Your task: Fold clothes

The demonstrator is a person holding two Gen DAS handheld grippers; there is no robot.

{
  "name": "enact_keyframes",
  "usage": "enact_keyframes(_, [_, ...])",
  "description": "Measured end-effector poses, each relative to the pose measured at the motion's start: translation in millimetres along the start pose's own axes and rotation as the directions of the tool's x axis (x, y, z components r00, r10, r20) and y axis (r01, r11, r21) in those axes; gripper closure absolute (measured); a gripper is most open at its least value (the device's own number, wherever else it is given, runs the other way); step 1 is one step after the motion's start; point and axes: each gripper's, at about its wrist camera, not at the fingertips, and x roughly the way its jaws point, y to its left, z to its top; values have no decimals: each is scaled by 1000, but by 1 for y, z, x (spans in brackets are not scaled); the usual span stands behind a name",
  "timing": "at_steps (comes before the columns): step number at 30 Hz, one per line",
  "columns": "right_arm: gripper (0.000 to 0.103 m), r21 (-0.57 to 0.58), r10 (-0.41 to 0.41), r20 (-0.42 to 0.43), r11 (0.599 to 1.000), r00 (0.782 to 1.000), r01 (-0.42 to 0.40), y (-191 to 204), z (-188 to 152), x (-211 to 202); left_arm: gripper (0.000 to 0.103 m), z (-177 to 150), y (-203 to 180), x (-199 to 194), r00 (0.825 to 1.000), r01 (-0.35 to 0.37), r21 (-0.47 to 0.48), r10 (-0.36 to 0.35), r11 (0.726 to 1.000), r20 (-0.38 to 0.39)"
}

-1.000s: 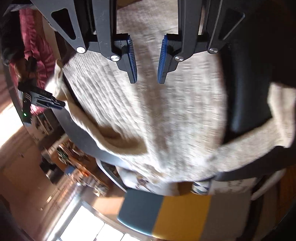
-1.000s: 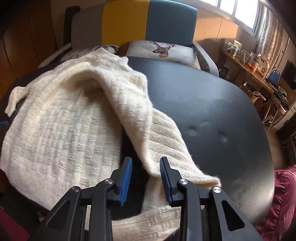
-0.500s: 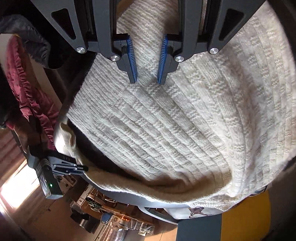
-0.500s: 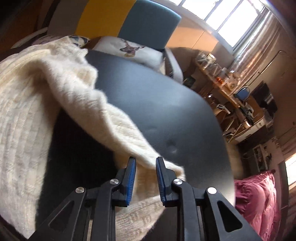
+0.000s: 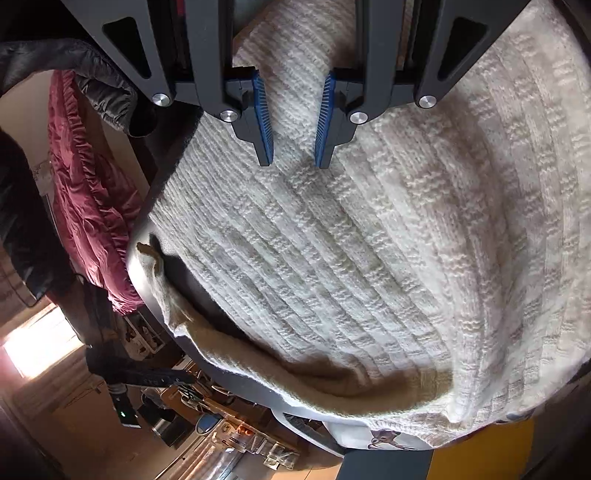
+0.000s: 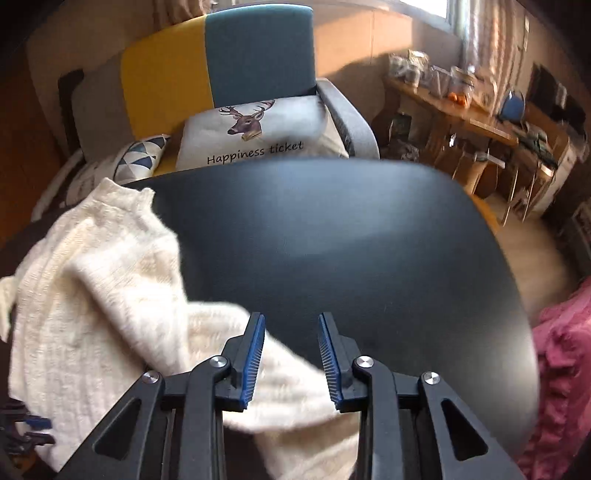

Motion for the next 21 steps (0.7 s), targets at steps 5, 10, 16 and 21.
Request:
enact_keyframes(5, [73,208,112,6,972,994,-111,-26,-74,-29,79,1,-3,1,1000,-10,18,10,1000,-13])
enact_keyframes(10, [72,301,118,-16,948,993,-107,-31,-119,-16,79,1,-10,1,998,-58,27,58,998,-8])
enact_keyframes(16, [54,313,82,39,945,996,-90,-17,-135,-9,78,5,-17,2,994,-111,15,111,994,-10])
enact_keyframes(21, [85,107,-5,16,994,1000,3,10,-134,-12,77,17,-29,-2,991,-132,24,132,991,10])
